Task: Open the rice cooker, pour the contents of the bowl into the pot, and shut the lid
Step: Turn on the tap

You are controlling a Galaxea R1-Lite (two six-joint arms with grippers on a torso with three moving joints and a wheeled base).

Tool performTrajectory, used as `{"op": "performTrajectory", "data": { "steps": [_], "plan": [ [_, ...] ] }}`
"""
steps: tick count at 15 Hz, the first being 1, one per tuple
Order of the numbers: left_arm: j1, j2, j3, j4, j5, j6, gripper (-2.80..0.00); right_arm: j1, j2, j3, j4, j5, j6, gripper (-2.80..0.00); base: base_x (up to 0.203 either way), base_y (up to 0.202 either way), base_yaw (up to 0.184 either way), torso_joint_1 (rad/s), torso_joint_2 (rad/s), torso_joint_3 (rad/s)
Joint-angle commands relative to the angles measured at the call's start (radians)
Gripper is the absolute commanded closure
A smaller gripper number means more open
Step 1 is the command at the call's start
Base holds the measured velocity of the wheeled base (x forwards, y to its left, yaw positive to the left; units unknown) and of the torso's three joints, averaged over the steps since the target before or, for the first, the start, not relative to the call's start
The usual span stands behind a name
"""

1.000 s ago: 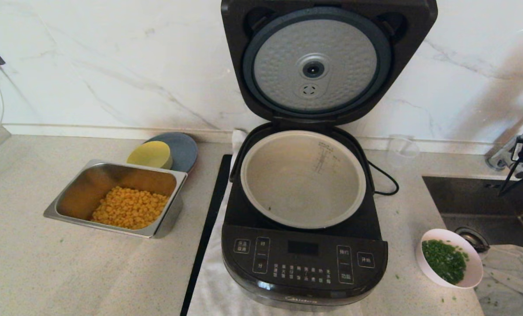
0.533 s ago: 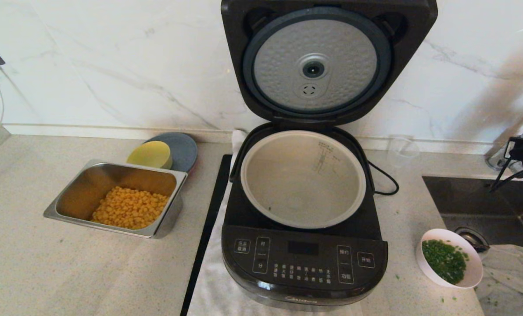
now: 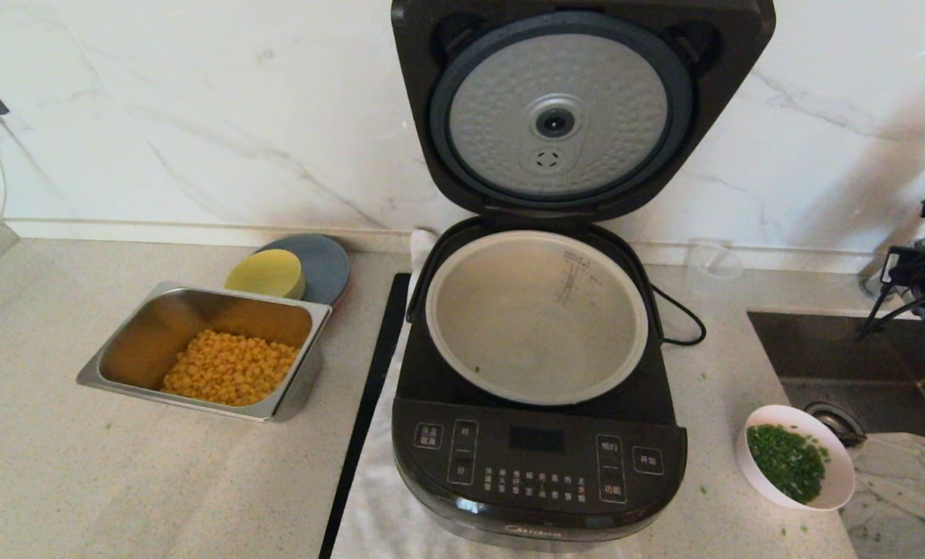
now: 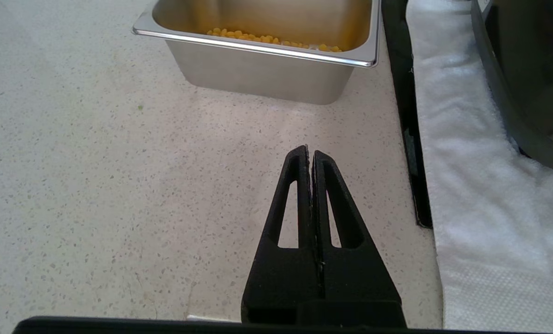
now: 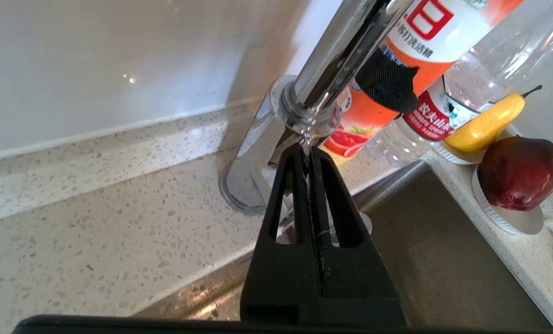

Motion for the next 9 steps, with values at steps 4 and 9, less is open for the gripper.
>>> {"op": "performTrajectory", "data": {
  "steps": [4,9],
  "plan": [
    [0.000,-0.001,0.008,0.000,0.001,0.000,0.00,0.000,-0.020,0.032,0.002,-0.038,-0.005,0.00,0.000,0.000,0.000,0.000,0.00,0.000],
    [0.000,-0.001,0.008,0.000,0.001,0.001,0.00,0.000,-0.065,0.113,0.002,-0.045,-0.007,0.00,0.000,0.000,0.000,0.000,0.00,0.000]
  ]
}}
